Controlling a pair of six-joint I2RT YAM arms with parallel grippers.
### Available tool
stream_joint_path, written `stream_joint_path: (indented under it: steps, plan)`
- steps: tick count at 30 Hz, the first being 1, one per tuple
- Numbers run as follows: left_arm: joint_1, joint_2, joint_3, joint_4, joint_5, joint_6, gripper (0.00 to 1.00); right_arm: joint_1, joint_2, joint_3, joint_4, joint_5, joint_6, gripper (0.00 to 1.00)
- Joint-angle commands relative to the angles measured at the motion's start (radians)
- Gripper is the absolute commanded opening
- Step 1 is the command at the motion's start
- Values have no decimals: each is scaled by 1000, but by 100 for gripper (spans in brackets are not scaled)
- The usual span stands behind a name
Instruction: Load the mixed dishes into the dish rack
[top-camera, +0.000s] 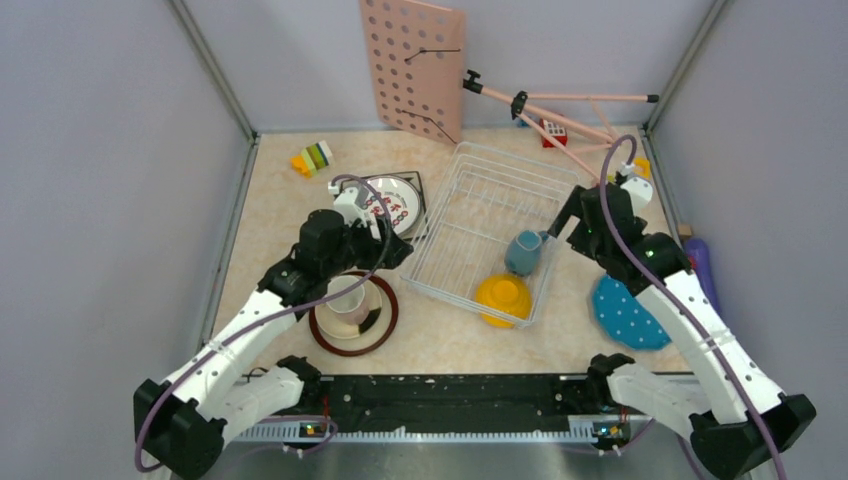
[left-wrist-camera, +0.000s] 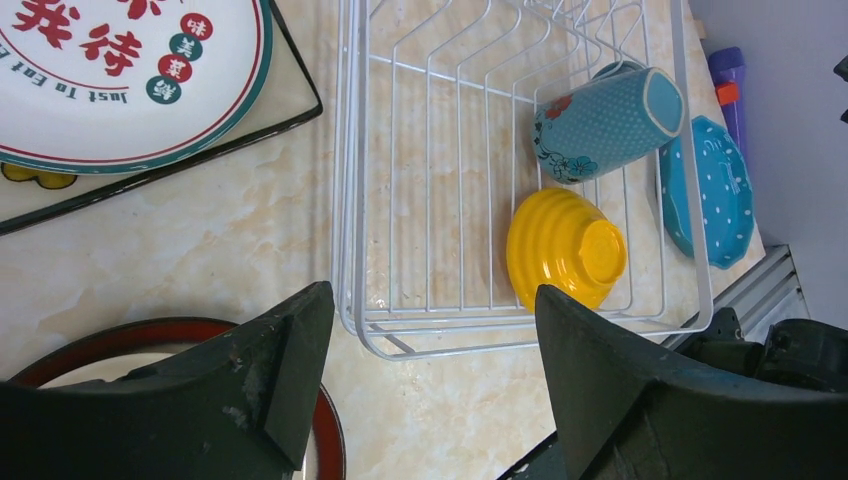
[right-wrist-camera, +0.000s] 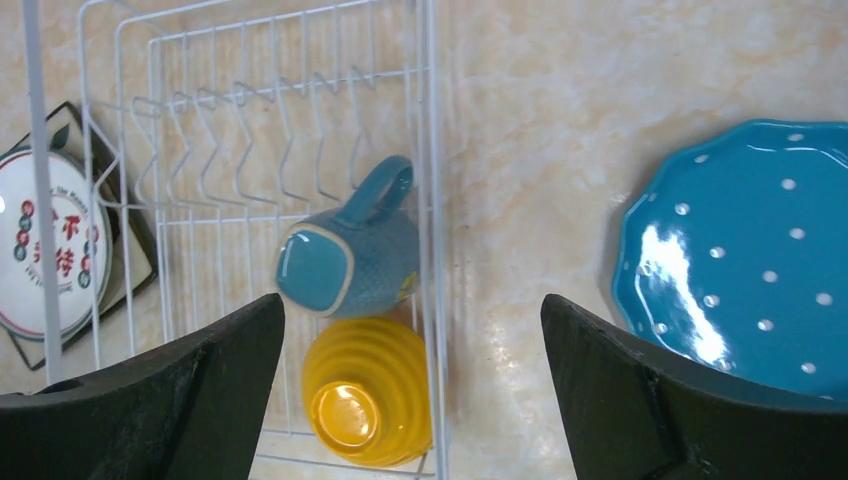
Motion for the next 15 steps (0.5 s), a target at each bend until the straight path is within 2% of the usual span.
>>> stream_joint_path:
  steps: [1,4,12,15]
  plan:
    - [1,-26,-6,23,-32,20,79,-70,-50,-33,-74,46,-28,96]
    - [1,-37,-11,29,-43,14,79,-163,-88,-91,-90,-4,-23,95]
    - [1,-74,-28,41,-32,2,79,-523,-151,-276,-81,-224,18,91]
    - [1,-78,-29,37,-23,5,79,-604,-132,-333,-69,-278,38,89]
